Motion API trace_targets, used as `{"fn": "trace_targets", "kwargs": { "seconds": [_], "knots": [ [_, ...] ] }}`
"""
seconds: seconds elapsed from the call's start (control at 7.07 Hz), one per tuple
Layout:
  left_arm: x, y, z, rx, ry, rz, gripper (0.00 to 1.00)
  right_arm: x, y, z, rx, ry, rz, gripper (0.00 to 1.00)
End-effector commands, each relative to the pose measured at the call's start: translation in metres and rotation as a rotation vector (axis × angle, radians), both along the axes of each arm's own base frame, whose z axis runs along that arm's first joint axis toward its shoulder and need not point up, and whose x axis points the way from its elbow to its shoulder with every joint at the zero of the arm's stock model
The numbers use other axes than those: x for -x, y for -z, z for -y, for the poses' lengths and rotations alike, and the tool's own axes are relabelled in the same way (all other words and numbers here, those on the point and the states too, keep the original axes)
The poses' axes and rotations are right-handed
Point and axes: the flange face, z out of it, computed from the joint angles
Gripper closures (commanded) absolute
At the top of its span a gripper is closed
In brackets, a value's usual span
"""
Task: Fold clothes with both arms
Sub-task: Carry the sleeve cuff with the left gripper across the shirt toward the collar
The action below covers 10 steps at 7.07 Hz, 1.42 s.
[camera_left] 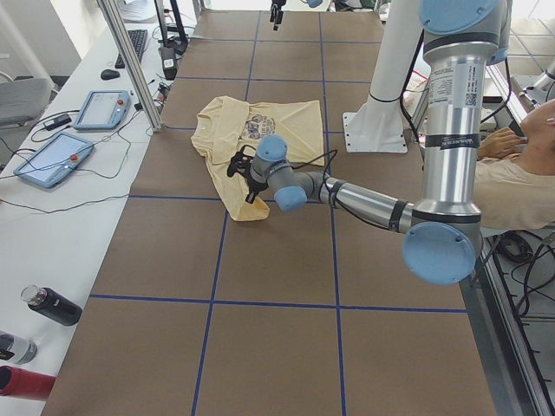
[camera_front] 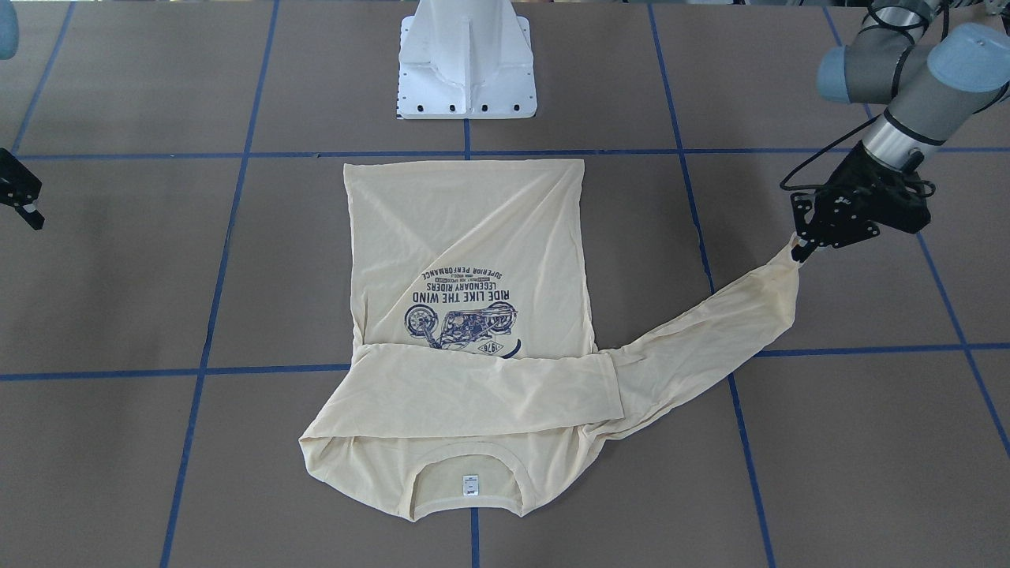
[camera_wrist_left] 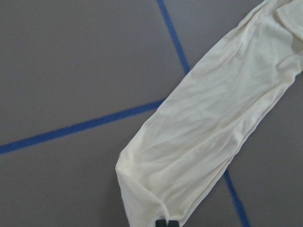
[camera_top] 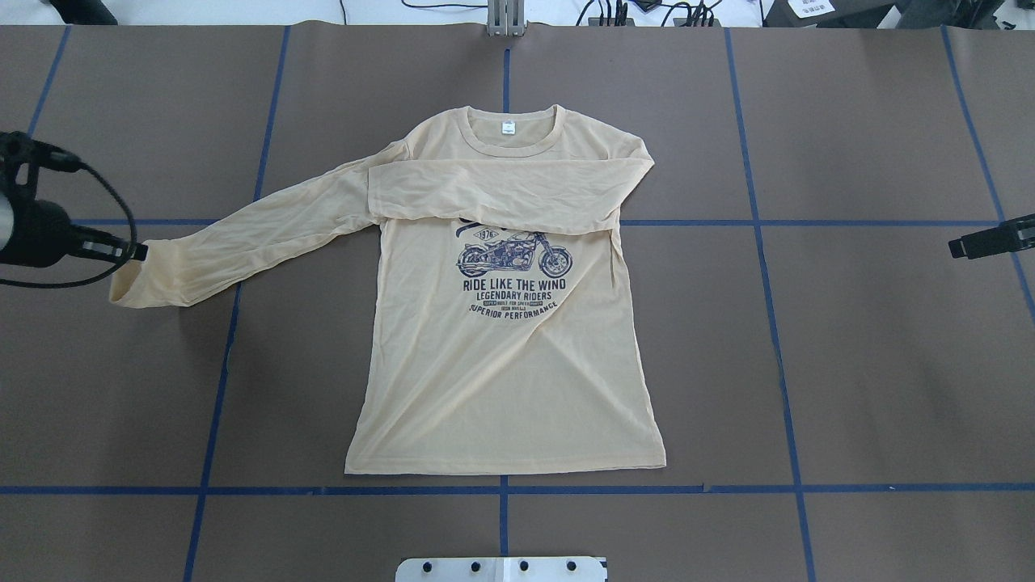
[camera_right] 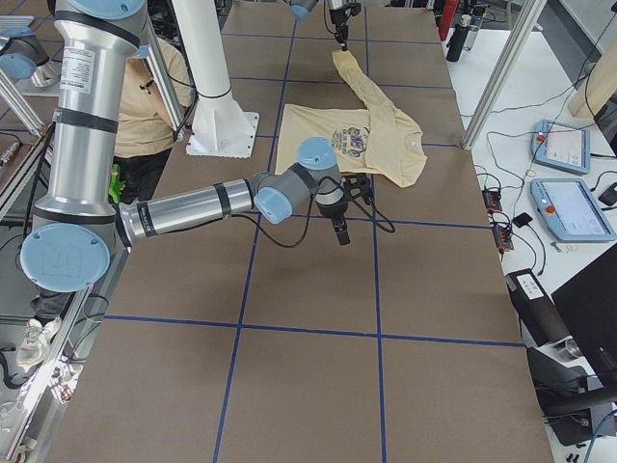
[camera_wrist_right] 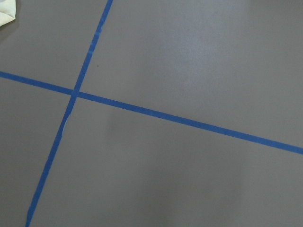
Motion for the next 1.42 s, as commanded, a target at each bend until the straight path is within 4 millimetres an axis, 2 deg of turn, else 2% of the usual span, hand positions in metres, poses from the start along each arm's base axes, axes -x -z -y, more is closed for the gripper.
{"fn": "trace_targets", "kwargs": {
  "seconds": [0.0,0.14,0.28,0.42,0.71,0.85,0.99,1.27],
  "knots": [
    [-0.059,0.162,0.065,0.066,0.003,0.032,1.0,0.001,0.0,0.0,0.001,0.0,0.0,0.0],
    [-0.098,0.197,0.069,0.129,0.009,-0.003,1.0,0.0,-0.001,0.0,0.002,-0.001,0.0,0.0],
    [-0.137,0.241,0.089,0.176,0.029,-0.038,1.0,0.002,-0.002,0.002,0.003,0.001,-0.001,0.0],
    [-0.164,0.269,0.103,0.196,0.029,-0.05,1.0,0.002,-0.002,0.003,0.002,0.002,-0.002,0.0],
    [-0.236,0.343,0.137,0.275,0.062,-0.058,1.0,0.002,-0.002,0.003,0.002,0.0,-0.002,0.0],
    [-0.28,0.371,0.139,0.305,0.091,-0.094,1.0,0.002,-0.002,0.003,0.002,0.0,-0.002,0.0],
    [-0.317,0.386,0.14,0.333,0.101,-0.12,1.0,0.002,-0.002,0.003,0.002,0.0,-0.002,0.0],
    [-0.37,0.408,0.124,0.331,0.173,-0.145,1.0,0.002,-0.001,0.003,0.002,-0.001,-0.001,0.0]
  ]
}}
